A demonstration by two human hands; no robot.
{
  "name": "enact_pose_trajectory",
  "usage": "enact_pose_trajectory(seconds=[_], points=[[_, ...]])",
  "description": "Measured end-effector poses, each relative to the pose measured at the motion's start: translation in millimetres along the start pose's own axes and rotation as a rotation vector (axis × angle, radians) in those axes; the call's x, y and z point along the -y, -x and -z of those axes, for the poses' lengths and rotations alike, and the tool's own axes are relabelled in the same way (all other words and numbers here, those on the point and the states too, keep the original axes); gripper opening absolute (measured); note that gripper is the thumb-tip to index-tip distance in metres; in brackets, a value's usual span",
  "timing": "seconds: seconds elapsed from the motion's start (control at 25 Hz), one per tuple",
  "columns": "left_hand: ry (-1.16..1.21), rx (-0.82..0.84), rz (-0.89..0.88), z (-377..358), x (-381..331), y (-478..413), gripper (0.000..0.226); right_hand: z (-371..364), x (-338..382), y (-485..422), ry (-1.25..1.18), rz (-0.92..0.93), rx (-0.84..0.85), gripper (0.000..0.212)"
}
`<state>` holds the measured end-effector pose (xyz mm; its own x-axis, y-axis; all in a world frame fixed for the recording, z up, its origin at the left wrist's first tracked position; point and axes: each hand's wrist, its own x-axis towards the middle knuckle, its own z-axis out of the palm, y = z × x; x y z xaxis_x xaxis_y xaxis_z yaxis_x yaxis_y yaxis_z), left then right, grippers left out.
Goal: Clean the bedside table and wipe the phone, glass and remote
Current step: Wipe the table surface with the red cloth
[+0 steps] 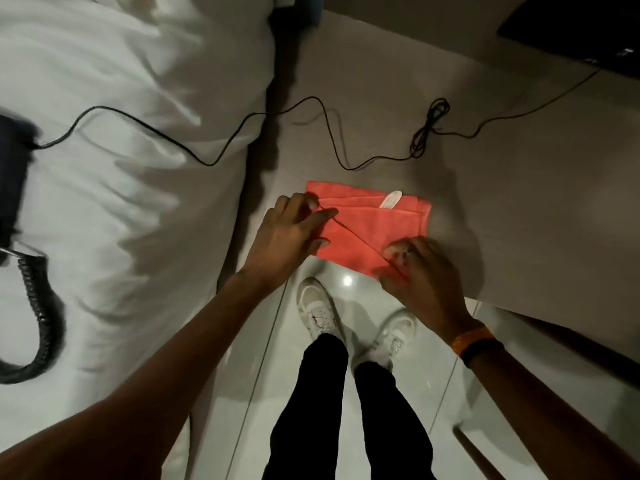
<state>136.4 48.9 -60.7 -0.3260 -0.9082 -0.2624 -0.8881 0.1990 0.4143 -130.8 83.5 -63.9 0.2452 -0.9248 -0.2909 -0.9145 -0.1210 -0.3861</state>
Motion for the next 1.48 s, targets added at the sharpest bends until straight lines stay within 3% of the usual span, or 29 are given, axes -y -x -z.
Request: enact_pose_trajectory(seconds=[0.12, 0.24, 0.4, 0.52, 0.64, 0.76, 0.84, 0.96, 1.2, 1.48], points=[[0.083, 0.051, 0.044, 0.9, -3.6, -6.5, 0.035, -2.2, 0.9, -0.4, 0.001, 0.019, 0.055, 0.01], [0.356, 0.053, 0.135, 2.2, 0.2, -8.8, 0.02, 13.2, 6.3, -7.4, -0.083, -0.04, 0.079, 0.008], [0.674, -0.033, 0.345, 9.4, 11.5, -14.2, 0.017, 39.6, 8.0, -49.6, -0.304, -0.175, -0.131, 0.009], [0.614, -0.098, 0.443, 2.7, 13.0, -19.1, 0.013, 37.8, 4.7, -74.5, -0.05, -0.135, -0.196, 0.015], [0.427, -0.202, 0.46, -5.2, -1.3, -10.9, 0.03, 16.6, 13.3, -62.0, 0.167, 0.168, -0.217, 0.025], [0.054, -0.318, 0.152, -18.1, -19.1, -1.0, 0.049, -6.9, 16.8, -63.8, 0.28, 0.545, 0.058, 0.04], [0.014, -0.193, -0.039, -31.2, -26.5, 5.1, 0.05, -13.8, 12.2, -78.1, 0.346, 0.635, 0.166, 0.047], [-0.044, 0.013, -0.024, -48.8, -17.5, 13.3, 0.061, -24.5, 1.6, -86.9, 0.367, 0.692, 0.161, 0.054], [-0.079, -0.145, -0.004, -35.1, 15.1, -54.1, 0.058, -22.3, 0.9, -157.5, 0.381, 0.691, -0.003, 0.048], [-0.168, -0.124, -0.053, 32.7, 50.8, -212.4, 0.064, 36.8, -10.5, -291.3, 0.334, 0.549, -0.089, 0.048]])
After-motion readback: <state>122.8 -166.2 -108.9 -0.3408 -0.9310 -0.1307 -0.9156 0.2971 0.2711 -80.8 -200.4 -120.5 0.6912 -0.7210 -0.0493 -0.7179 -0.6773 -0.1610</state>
